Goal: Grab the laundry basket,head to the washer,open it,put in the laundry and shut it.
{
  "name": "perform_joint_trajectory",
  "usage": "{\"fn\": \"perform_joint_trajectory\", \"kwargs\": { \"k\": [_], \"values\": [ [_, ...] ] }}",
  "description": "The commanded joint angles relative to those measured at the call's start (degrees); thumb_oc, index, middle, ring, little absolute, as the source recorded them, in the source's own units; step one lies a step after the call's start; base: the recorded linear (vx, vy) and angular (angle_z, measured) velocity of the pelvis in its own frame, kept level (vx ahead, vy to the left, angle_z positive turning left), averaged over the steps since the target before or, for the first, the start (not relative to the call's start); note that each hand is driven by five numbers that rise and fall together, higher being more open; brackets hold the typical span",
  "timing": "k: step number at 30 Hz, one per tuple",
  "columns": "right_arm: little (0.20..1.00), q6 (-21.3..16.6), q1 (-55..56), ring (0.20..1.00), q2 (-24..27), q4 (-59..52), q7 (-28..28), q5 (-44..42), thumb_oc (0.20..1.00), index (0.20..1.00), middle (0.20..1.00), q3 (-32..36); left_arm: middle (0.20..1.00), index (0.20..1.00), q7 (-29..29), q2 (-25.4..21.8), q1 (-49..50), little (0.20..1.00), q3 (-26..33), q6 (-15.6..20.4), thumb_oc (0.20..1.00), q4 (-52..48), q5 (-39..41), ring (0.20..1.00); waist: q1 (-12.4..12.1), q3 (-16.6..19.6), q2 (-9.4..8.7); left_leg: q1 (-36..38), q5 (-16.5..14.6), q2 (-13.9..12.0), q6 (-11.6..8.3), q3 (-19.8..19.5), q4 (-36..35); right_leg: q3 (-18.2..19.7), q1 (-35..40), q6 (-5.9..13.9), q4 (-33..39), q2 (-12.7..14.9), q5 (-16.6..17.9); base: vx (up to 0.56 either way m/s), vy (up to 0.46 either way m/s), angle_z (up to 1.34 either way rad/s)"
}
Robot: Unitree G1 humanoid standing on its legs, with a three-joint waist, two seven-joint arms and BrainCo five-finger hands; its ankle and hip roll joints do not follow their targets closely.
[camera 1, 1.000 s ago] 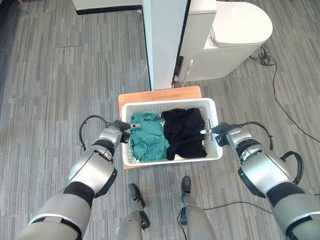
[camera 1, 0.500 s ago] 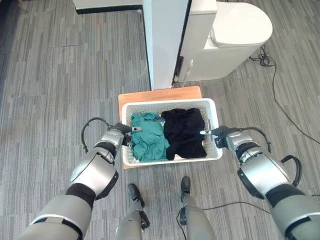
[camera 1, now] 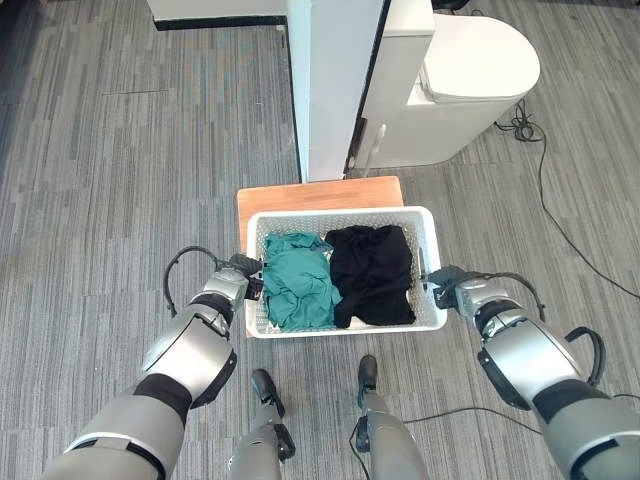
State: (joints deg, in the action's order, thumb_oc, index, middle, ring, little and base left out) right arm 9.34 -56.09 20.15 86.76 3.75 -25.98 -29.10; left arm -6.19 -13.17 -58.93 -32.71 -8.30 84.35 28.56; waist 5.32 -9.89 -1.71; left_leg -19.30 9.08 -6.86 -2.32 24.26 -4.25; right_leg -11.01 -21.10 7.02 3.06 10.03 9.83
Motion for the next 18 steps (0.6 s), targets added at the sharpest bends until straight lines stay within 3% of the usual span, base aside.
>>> {"fn": "perform_joint_trajectory", "kwargs": {
  "k": [1, 9, 13, 18],
  "values": [
    [0.200, -2.10, -9.06, 0.200, -0.84, 4.48, 2.09, -0.49, 0.200, 0.200, 0.200, -0.81, 0.200, 0.200, 3.16, 2.97, -7.72, 0.200, 1.91, 1.24, 0.200, 2.71, -1.02, 0.200, -0.89, -4.63, 3.18, -1.06, 1.61, -1.58, -3.87, -9.57, -0.75, -1.97, 0.98, 2.93, 1.94, 0.05, 2.29, 0.00, 0.000, 0.00],
    [0.200, -2.66, -6.74, 0.200, -1.99, 2.91, 2.71, -1.74, 0.200, 0.200, 0.200, -0.08, 0.200, 0.200, 2.68, 2.75, -5.28, 0.200, 3.23, 2.08, 0.200, 2.63, -1.27, 0.200, -0.85, -4.36, 3.19, 0.10, 1.29, -1.62, -3.74, -9.40, -0.75, -1.48, 1.77, 2.79, 1.94, 0.00, 2.03, 0.00, -0.001, -0.02],
    [0.200, -3.67, -2.63, 0.200, -2.76, -1.08, 2.84, -7.74, 0.200, 0.200, 0.200, 2.80, 0.200, 0.200, 2.68, 2.50, -2.11, 0.200, 5.33, 2.68, 0.200, 2.50, 0.10, 0.200, -0.70, -3.71, 3.15, 1.71, 0.88, -1.72, -3.63, -8.87, -0.75, -0.91, 2.90, 2.59, 1.94, -0.15, 1.56, 0.02, -0.006, -0.06],
    [0.200, -5.97, 4.77, 0.200, -2.98, -7.62, 2.65, -19.70, 0.200, 0.200, 0.200, 10.07, 0.200, 0.200, 3.35, 3.25, 2.54, 0.200, 11.67, 3.99, 0.200, 1.00, 11.22, 0.200, -0.41, -2.59, 3.69, 4.63, 0.06, -2.05, -3.86, -8.20, -0.75, -0.45, 5.33, 2.42, 1.94, -0.32, 0.53, 0.03, -0.006, -0.06]
  ]
}}
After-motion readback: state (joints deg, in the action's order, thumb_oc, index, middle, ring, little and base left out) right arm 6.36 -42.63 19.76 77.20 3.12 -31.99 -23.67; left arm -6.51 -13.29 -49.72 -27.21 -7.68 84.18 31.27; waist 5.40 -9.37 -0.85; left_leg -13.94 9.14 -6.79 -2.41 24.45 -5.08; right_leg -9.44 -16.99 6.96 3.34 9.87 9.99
